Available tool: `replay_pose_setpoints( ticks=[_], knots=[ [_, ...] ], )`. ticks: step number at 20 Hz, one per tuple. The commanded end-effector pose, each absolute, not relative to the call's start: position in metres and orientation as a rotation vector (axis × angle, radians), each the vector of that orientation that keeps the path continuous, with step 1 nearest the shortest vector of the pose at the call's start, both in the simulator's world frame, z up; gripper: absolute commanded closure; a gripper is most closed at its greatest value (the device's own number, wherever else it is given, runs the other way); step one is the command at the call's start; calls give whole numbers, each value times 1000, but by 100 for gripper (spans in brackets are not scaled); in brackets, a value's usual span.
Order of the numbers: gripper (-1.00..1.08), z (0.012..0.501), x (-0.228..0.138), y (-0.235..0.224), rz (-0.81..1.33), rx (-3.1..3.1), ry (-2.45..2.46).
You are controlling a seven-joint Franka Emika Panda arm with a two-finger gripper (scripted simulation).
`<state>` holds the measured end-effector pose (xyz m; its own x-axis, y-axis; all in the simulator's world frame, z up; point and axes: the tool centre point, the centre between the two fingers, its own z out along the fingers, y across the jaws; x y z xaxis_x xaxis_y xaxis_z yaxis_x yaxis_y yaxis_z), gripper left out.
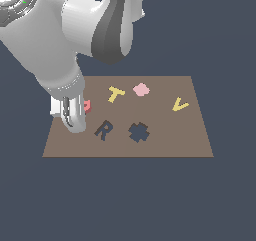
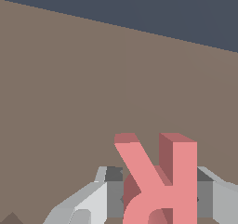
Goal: Insert a designated object into the corresponding slot on a board.
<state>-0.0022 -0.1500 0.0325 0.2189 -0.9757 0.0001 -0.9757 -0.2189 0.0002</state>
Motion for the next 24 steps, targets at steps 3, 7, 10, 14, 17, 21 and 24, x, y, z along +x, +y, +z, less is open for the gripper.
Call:
replay_pose_setpoints(
  ticks=[3,7,10,14,17,21,24],
  knots=[
    [108,34,18,-139,1,2596,-1770],
    [108,36,37,-124,1,2735,-1545],
    [108,37,48,-111,1,2818,-1388],
    [108,39,59,-96,0,2898,-1212],
    [108,39,64,-87,0,2939,-1109],
    [108,40,68,-78,0,2974,-1013],
    [108,40,69,-74,-1,2988,-972]
  ],
)
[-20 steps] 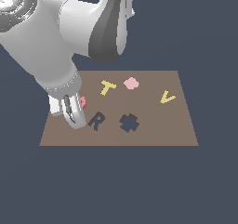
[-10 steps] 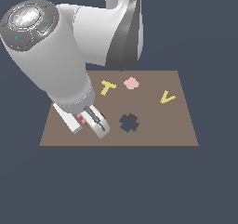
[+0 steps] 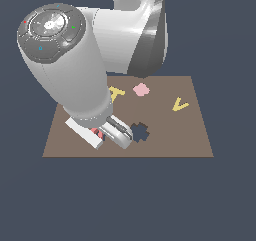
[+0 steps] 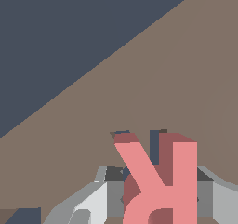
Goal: Insert a designated object into the corresponding slot on a board.
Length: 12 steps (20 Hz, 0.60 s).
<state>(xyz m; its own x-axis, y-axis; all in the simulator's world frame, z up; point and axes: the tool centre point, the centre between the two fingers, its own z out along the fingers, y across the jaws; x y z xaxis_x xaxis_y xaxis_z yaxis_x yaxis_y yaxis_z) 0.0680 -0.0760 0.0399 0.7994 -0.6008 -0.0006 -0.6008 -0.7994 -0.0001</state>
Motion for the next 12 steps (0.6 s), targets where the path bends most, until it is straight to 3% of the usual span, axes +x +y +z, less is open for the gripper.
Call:
replay_pose_setpoints(
  ticks=[1,10,11,12],
  knots=[
    [108,40,69,-73,1,-2990,965],
    [108,30,69,-73,1,-2994,958],
    [-92,30,69,-73,1,-2994,958],
    [-92,30,69,-73,1,-2994,958]
  ],
)
